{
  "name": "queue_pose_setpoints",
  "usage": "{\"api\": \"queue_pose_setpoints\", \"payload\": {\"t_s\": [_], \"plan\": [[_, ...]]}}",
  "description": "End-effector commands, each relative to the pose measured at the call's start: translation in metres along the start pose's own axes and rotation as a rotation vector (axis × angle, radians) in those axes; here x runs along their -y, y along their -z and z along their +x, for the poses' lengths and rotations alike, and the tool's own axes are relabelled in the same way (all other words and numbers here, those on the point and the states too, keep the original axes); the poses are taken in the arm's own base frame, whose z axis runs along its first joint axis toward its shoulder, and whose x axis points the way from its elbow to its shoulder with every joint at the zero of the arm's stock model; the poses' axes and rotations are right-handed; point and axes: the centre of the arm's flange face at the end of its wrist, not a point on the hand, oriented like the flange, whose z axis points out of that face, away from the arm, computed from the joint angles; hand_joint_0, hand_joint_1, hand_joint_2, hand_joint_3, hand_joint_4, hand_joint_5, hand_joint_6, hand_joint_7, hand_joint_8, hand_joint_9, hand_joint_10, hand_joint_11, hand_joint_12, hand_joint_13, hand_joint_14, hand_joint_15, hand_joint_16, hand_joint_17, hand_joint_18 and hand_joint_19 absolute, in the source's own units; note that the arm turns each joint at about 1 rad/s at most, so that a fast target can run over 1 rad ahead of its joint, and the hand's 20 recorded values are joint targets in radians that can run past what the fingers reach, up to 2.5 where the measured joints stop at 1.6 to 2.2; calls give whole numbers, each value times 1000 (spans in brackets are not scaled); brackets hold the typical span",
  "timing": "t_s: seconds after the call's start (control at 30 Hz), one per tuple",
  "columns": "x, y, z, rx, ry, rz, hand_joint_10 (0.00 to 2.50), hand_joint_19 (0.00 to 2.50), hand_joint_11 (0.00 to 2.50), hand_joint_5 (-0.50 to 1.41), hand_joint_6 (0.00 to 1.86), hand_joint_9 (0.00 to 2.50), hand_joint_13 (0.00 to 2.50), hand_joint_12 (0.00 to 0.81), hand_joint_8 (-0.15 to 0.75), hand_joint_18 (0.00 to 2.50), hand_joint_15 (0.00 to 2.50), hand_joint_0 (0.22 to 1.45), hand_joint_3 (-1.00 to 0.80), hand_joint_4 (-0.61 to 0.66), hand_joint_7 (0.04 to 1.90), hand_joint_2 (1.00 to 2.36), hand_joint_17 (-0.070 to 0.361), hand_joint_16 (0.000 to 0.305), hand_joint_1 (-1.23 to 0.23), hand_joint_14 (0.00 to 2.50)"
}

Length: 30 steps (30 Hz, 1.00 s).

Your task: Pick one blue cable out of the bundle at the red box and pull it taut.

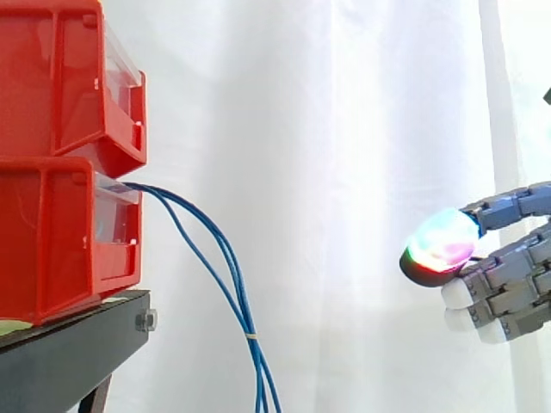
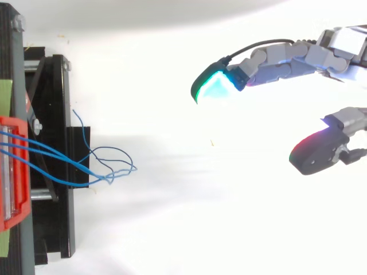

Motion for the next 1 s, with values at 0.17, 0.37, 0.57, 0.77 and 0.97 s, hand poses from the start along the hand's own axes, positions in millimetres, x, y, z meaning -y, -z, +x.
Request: {"api": "queue_pose_setpoints", "payload": {"t_s": [0.17,0.37,0.57,0.77,0.97], "plan": [[2,-4,-3,55,16,-16,0,221,33,-180,502,542,423,411,363,353,97,462,-500,268,688,1000,140,62,-569,2],[3,-5,-8,116,51,-2,0,229,35,-177,502,547,426,412,364,358,101,462,-500,272,699,1000,140,62,-570,2],[15,-11,-1,122,61,-17,0,229,44,-171,502,550,429,410,362,362,99,466,-500,275,714,1000,139,62,-596,2],[29,-21,6,136,43,-48,1,238,53,-169,502,528,426,403,354,368,101,471,-500,274,722,1000,136,60,-677,2],[27,-25,11,146,73,-81,0,239,54,-165,502,524,430,394,349,374,105,480,-500,273,732,1000,133,59,-716,2]]}}
